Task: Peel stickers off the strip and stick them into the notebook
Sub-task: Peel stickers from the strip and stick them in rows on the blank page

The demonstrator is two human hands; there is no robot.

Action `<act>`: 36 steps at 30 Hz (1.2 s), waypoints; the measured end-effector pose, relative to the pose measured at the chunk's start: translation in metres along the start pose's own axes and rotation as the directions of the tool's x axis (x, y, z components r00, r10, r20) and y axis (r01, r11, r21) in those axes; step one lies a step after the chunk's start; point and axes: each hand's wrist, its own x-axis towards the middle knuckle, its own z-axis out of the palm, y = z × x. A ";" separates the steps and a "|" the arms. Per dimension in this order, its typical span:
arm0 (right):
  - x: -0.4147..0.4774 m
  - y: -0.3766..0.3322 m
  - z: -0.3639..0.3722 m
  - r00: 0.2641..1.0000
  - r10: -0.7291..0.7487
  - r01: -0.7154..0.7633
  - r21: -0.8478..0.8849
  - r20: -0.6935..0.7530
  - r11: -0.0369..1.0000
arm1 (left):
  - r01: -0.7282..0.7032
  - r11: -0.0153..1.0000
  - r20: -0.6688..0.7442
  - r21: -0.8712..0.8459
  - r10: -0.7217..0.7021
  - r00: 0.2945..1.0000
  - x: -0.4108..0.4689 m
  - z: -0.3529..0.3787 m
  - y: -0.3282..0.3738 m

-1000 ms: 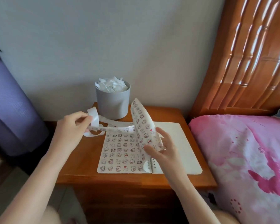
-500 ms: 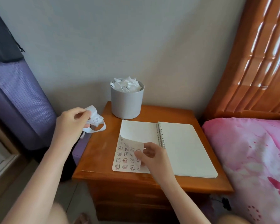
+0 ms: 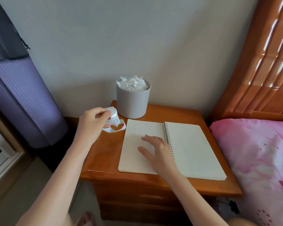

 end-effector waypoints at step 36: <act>0.076 -0.030 -0.012 0.988 -0.029 -0.080 0.671 0.149 0.737 | 0.173 0.933 0.238 -0.315 -0.098 0.966 0.021 0.031 -0.003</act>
